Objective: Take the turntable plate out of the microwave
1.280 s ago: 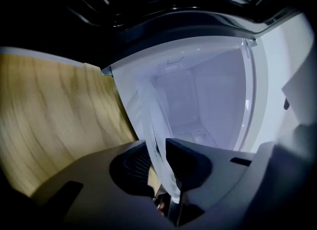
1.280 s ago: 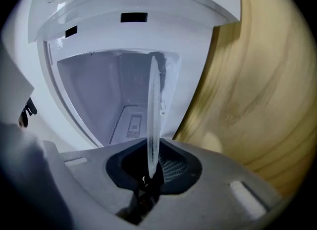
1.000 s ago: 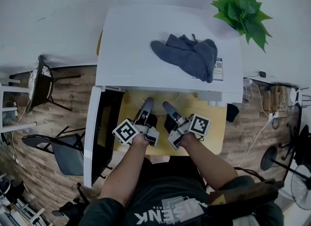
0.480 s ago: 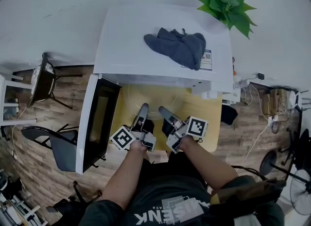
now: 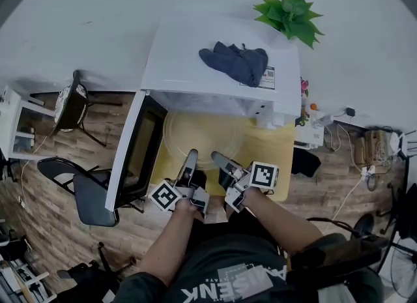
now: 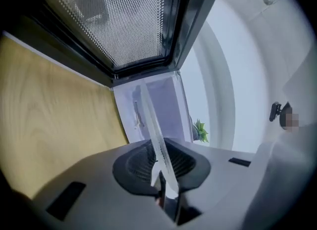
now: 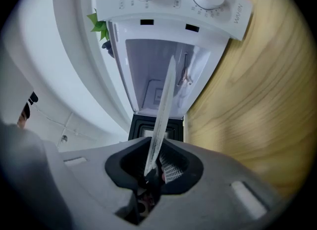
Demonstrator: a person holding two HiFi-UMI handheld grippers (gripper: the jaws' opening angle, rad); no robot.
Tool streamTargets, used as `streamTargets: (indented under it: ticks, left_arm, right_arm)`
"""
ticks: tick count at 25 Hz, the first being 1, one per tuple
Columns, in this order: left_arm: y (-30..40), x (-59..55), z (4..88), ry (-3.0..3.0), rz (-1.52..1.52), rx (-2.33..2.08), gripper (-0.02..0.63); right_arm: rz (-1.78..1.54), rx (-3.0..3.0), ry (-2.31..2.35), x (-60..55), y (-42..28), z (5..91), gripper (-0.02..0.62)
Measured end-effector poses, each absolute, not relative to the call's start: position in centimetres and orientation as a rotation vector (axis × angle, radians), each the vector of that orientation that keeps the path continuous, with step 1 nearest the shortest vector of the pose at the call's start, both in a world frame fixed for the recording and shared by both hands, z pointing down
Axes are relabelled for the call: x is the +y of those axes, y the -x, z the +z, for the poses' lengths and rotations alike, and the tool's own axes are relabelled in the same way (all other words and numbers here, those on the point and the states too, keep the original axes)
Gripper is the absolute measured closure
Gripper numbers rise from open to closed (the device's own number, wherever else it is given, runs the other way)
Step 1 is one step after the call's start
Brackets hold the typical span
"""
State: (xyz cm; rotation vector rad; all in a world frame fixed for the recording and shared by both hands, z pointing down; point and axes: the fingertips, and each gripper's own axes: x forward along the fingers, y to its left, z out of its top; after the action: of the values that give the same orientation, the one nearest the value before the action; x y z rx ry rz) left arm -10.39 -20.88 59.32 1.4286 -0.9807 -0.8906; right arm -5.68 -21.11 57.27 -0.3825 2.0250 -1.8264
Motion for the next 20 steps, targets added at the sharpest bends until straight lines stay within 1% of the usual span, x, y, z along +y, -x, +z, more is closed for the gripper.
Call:
streamTargets:
  ticks: [4, 8, 20]
  left_arm:
    - [10.8, -18.6, 57.7, -1.431, -0.864, -0.969, 0.56]
    - [11.3, -17.0, 55.9, -1.472, -0.818, -0.925, 0.557]
    - [12.1, -12.7, 47.6, -1.576, -0.788, -0.836, 0.557]
  right_arm:
    - [-1.819, 2.041, 0.373, -18.9, 6.2, 55.4, 0.541]
    - [-1.812, 2.06, 0.474, -17.0, 6.3, 54.8, 0.541]
    - [-1.652, 2.142, 0.359, -12.5, 7.5, 45.6, 0.541]
